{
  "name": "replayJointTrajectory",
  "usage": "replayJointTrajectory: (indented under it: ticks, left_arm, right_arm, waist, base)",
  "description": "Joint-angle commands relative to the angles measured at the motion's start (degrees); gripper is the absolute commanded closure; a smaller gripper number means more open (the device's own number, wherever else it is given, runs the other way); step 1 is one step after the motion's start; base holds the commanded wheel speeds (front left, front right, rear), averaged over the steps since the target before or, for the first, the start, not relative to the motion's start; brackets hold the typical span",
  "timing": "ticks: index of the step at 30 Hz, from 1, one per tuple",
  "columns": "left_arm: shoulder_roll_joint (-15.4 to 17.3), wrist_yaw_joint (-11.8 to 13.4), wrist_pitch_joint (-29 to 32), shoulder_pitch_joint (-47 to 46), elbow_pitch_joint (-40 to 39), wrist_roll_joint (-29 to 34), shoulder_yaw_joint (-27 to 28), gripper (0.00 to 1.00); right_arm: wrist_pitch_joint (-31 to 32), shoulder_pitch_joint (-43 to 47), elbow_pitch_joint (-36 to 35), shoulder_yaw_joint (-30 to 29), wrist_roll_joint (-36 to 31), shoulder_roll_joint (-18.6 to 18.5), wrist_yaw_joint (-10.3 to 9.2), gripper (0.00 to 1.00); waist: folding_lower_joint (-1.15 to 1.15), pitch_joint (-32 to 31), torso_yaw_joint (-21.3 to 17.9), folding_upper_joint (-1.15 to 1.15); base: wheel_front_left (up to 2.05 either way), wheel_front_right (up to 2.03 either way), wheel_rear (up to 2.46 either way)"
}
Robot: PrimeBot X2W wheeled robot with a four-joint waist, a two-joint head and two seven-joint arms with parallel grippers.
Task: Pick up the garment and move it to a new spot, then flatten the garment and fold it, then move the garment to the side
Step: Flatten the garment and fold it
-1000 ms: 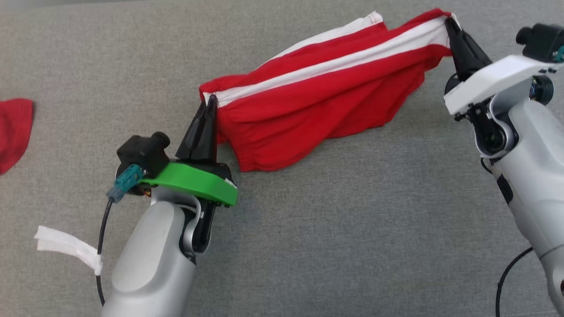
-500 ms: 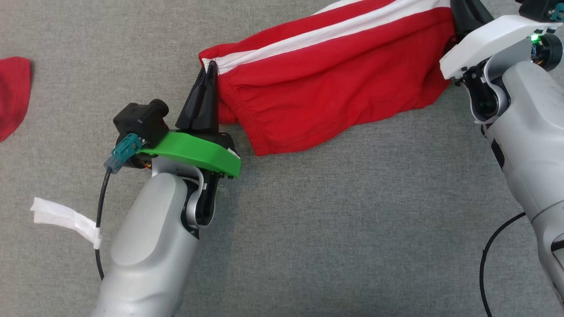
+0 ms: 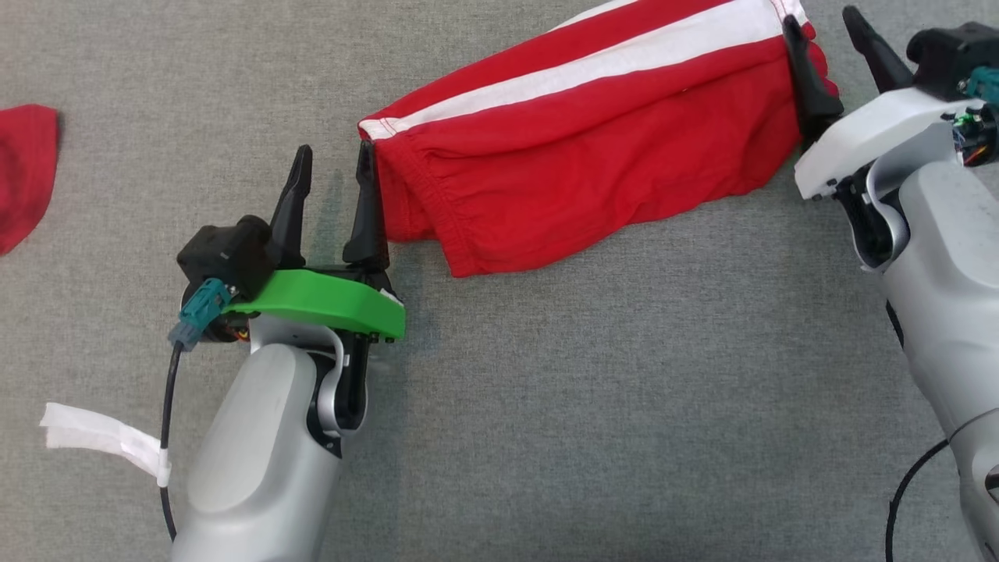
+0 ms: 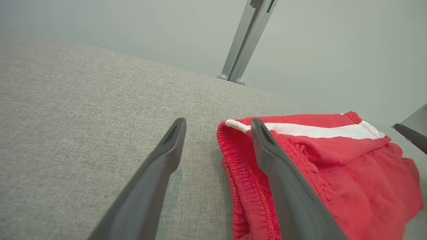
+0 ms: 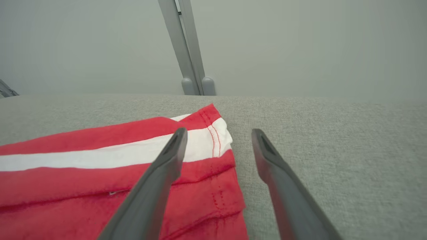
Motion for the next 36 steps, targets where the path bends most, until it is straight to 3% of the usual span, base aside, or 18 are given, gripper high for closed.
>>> replayJointTrajectory:
  ticks: [1, 9, 10, 11, 18, 26, 36]
  left_arm:
    - [0.4, 0.1, 0.0, 0.9, -0.2, 0.7, 0.2, 0.0]
    - [0.4, 0.5, 0.0, 2.3, -1.1, 1.7, -0.1, 0.0]
    - [0.4, 0.4, 0.0, 2.4, -1.0, 1.7, -0.1, 0.0]
    - [0.4, 0.5, 0.0, 2.5, -0.9, 1.7, -0.1, 0.0]
    - [0.4, 0.6, 0.0, 4.1, 0.0, 3.0, 0.5, 0.0]
    - [0.4, 0.1, 0.0, 9.0, 1.0, 4.7, 2.5, 0.0]
    - [0.4, 0.0, 0.0, 17.2, 1.1, 5.2, 3.7, 0.0]
  right_arm:
    - [-0.2, 1.3, 0.8, -0.4, -1.0, 0.2, -0.09, 0.0]
    - [-0.1, 1.8, 7.8, -1.8, -4.8, 2.9, -0.09, 0.0]
    - [-0.1, 1.7, 9.3, -2.0, -5.2, 3.0, -0.09, 0.36]
    - [0.0, 1.6, 10.9, -2.4, -5.6, 3.1, -0.09, 1.0]
    - [-0.1, 3.4, 11.0, -9.3, -5.9, 3.0, -0.1, 1.0]
    - [-0.1, 14.6, 4.8, -16.6, -4.5, 4.8, -0.1, 1.0]
    - [-0.1, 27.8, -2.3, -20.5, -2.9, 6.2, -0.09, 1.0]
  waist:
    - [0.0, 0.0, 0.2, 0.0]
    - [0.0, 0.2, 1.4, 0.0]
    - [0.0, 0.2, 1.5, 0.0]
    - [0.0, 0.1, 1.5, 0.0]
    - [0.0, -2.3, 1.0, 0.0]
    - [0.0, -8.2, -1.8, 0.0]
    - [0.0, -15.8, -4.1, 0.0]
  base:
    - [0.0, 0.0, 0.0]
    - [0.0, 0.0, 0.0]
    - [0.0, 0.0, 0.0]
    - [0.0, 0.0, 0.0]
    - [0.0, 0.0, 0.0]
    - [0.0, 0.0, 0.0]
    - [0.0, 0.0, 0.0]
